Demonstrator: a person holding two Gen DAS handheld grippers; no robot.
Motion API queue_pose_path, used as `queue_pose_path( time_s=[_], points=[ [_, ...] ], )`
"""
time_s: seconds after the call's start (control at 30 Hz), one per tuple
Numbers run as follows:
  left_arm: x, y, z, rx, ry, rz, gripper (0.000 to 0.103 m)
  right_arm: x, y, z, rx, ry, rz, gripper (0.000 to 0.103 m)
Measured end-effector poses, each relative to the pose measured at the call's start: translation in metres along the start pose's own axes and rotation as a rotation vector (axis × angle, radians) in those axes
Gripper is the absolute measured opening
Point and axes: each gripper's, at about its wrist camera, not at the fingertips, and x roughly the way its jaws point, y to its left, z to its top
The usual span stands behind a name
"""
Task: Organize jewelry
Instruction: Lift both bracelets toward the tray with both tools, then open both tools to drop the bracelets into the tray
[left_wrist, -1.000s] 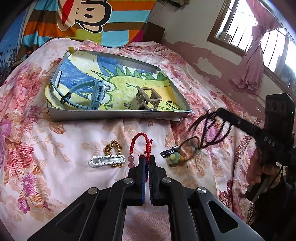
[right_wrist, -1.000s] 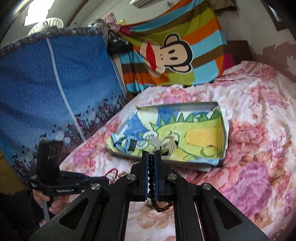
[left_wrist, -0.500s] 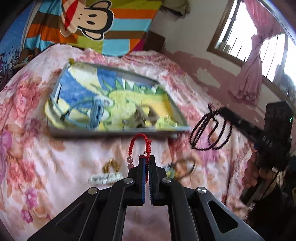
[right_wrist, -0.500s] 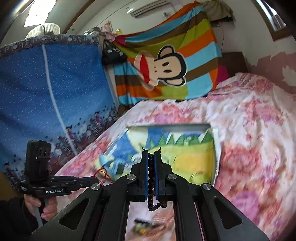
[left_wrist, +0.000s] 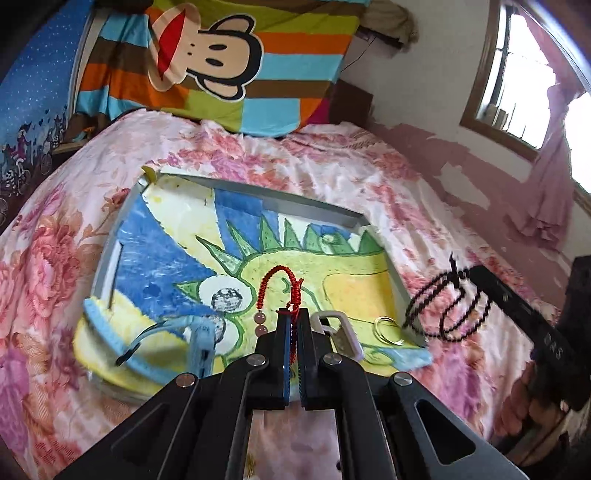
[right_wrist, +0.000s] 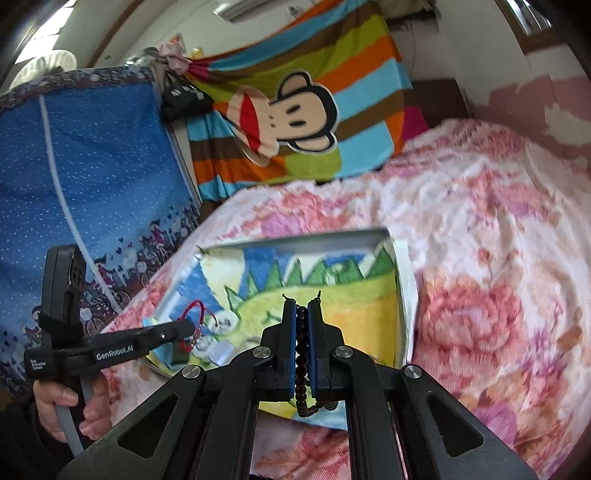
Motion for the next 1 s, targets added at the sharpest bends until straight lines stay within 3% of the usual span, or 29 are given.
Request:
queue_pose_path(
  time_s=[0.27, 0.73, 0.8, 0.87, 1.0],
  points=[
    [0.04, -0.003, -0.003, -0.006, 0.078, 0.043, 0.003, 0.019, -0.017, -0.016, 0.031, 0.074, -0.024, 0.006],
    [0.054, 0.001, -0.015, -0.03, 0.137, 0.046, 0.004, 0.027, -0.024, -0.02, 0.034, 0.135, -0.09, 0.007],
    [0.054, 0.002, -0.016, -0.045, 0.149, 0.04, 0.004, 0.026, -0.024, -0.019, 0.023, 0.13, -0.098, 0.012],
    [0.053, 0.003, -0.016, -0.053, 0.147, 0.034, 0.006, 0.023, -0.023, -0.018, 0.017, 0.123, -0.104, 0.028],
    [0.046, 0.001, -0.015, -0.058, 0.119, 0.025, 0.025, 0.017, -0.021, -0.014, -0.006, 0.101, -0.119, 0.034]
  ],
)
